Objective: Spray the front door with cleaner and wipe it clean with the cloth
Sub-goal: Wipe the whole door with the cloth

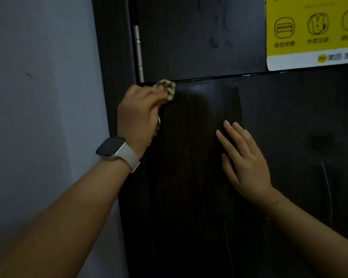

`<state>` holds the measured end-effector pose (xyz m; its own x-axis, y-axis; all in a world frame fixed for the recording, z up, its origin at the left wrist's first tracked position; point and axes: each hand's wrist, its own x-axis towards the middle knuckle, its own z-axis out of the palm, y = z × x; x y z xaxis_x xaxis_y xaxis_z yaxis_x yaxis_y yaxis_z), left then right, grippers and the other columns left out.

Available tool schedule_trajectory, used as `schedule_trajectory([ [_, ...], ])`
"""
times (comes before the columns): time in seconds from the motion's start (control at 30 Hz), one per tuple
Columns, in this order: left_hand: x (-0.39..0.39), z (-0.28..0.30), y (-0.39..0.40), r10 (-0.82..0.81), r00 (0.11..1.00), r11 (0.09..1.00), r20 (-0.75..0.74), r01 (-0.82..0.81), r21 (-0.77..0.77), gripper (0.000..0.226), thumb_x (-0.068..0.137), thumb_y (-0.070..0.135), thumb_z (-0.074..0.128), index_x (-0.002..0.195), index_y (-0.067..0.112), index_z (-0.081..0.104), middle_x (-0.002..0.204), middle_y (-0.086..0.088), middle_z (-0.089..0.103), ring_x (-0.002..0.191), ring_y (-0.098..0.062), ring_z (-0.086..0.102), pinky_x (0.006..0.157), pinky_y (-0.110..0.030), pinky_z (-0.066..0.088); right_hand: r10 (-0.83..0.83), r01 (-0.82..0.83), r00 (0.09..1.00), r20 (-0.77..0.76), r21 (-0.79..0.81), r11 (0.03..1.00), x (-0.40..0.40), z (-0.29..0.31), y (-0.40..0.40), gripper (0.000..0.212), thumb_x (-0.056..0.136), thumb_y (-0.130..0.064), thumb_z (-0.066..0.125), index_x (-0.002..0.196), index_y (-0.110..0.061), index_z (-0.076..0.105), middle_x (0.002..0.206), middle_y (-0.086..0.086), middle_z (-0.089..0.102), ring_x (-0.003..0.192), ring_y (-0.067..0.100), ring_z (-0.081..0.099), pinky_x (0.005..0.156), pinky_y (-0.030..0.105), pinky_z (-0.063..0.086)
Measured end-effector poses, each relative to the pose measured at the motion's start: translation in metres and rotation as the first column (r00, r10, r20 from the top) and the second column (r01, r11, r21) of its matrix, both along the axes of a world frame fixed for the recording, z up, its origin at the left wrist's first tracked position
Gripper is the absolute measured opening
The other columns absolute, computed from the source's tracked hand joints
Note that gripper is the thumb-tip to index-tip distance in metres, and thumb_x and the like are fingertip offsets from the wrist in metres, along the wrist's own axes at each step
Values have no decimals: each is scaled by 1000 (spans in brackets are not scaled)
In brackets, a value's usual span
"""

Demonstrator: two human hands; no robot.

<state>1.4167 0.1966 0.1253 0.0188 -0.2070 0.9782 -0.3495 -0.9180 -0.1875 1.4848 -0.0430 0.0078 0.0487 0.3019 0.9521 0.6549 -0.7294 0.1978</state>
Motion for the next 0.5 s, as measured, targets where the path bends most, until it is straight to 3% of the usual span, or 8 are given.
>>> schedule_trajectory([
  [0.13, 0, -39, 0, 1, 999, 1000, -40, -2, -13, 22, 87, 0, 63, 106, 9, 73, 105, -7, 72, 89, -24, 62, 85, -11, 34, 67, -67, 996, -57, -1, 998, -4, -1, -7, 49, 99, -24, 39, 146, -11, 37, 158, 8, 24, 148, 24, 19, 122, 34, 15],
  [0.23, -6, -116, 3, -63, 991, 997, -116, 68, 34, 33, 86, -5, 60, 113, 12, 68, 114, -1, 67, 92, -20, 61, 95, -9, 33, 53, -53, 998, -33, -21, 998, -6, -25, -21, 49, 98, -22, 43, 145, -9, 39, 157, 10, 25, 146, 25, 24, 120, 32, 19],
  [0.37, -11, -222, -1, -65, 973, 989, -222, 93, 117, 28, 94, 6, 47, 112, 13, 67, 120, 8, 58, 99, -12, 58, 104, -12, 34, -28, 23, 997, -68, -70, 997, -1, -85, -37, 53, 96, -25, 44, 146, -14, 32, 156, 8, 24, 147, 22, 20, 122, 35, 16],
  [0.43, -9, -259, -1, -33, 957, 990, -288, 71, 124, 34, 101, 16, 38, 109, 16, 72, 121, 12, 60, 98, -10, 57, 97, -18, 43, -69, 62, 995, -75, -87, 994, 4, -102, -39, 54, 96, -27, 43, 147, -16, 29, 156, 8, 22, 149, 19, 14, 123, 36, 12],
  [0.5, -6, -266, -4, -46, 953, 989, -301, 86, 122, 31, 100, 17, 44, 106, 16, 74, 118, 9, 65, 92, -11, 57, 81, -28, 49, -89, 84, 994, -61, -86, 993, 6, -106, -38, 54, 96, -27, 43, 146, -16, 28, 156, 7, 22, 150, 18, 11, 123, 37, 12],
])
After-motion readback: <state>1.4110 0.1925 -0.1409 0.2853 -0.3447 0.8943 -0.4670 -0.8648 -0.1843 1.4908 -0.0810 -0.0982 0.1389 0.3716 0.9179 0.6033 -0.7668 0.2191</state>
